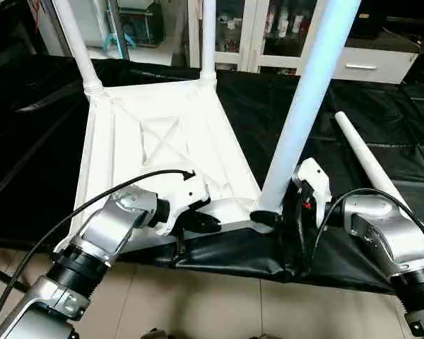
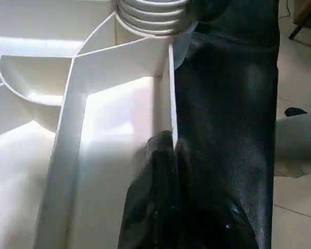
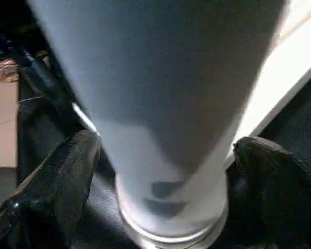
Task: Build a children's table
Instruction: Rotate leg to tighten
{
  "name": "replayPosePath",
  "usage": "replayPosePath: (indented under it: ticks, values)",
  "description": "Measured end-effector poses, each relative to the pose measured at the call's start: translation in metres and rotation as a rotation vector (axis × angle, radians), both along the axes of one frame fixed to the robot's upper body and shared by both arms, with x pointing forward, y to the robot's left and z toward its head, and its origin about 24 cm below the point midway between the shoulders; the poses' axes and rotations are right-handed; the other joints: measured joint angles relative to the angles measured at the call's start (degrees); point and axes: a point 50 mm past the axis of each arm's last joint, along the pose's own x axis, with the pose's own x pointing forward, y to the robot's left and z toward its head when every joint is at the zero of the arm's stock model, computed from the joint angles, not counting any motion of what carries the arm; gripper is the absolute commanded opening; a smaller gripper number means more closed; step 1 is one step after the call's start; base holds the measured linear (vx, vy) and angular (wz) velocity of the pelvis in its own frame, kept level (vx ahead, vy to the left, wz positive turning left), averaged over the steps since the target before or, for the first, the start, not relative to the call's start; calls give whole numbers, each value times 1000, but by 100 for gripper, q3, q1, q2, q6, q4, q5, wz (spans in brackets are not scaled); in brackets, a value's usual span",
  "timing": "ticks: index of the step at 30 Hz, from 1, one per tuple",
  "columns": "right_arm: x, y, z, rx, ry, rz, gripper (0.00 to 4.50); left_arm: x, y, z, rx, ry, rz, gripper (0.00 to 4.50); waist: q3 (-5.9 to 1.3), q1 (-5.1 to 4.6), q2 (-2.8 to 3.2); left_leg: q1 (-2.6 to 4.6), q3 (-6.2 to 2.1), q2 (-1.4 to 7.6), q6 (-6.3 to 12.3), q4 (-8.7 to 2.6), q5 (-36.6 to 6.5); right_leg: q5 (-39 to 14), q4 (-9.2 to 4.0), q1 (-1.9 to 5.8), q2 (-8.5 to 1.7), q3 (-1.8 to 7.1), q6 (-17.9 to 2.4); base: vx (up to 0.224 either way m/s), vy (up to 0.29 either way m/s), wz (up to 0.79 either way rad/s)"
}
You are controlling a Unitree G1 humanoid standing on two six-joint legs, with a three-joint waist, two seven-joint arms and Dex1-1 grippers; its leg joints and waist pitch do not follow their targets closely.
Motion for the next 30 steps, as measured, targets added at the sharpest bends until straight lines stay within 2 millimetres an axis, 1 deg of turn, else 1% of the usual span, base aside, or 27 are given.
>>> replayPosePath:
  ticks: [1,5,6,8,10,12,18,27,29,30]
  values:
    - [0,0,0,-1,1,4,418,0,0,0,1,1,1,0,0,0,0,0,0,0,0,0,0,0,0,0,0,0,0,0,0,0]
    - [-2,0,-1,-16,12,28,373,0,0,0,2,6,0,0,0,0,0,0,0,0,0,0,0,0,-1,0,0,0,0,0,0,0]
    - [-2,-1,-1,-19,14,31,373,0,0,0,1,7,1,0,0,0,0,0,0,0,0,0,0,0,-1,0,0,0,0,0,0,0]
    - [-2,-2,-1,-24,14,34,350,0,0,0,1,8,0,0,0,-1,0,0,0,0,0,0,0,0,0,0,0,-1,0,0,0,0]
    - [-2,-2,-1,-30,12,34,342,0,0,0,1,9,-1,0,0,0,0,0,0,0,0,1,0,0,0,0,0,-1,0,0,0,0]
    - [-2,-3,-1,-40,7,35,318,0,0,0,1,10,-1,0,0,2,0,0,0,0,0,2,0,0,0,1,0,-1,0,0,0,0]
    - [-2,-4,-2,-43,3,34,275,0,0,0,0,10,-1,0,0,14,0,1,-1,0,1,11,0,0,4,5,0,0,0,0,0,0]
    - [-1,-4,-4,-42,-1,30,265,0,1,0,0,10,0,0,-1,15,-1,4,-2,1,1,12,0,0,6,7,0,-1,0,0,0,0]
    - [0,-2,-6,-27,-8,9,265,0,0,0,-2,7,8,0,-3,-13,-5,9,-2,2,0,14,0,1,9,10,1,-1,-1,0,0,0]
    - [4,1,-9,-9,-15,-33,265,2,0,-1,-2,1,32,0,-4,-36,-6,13,-4,2,0,18,0,2,14,15,1,0,-2,0,0,0]
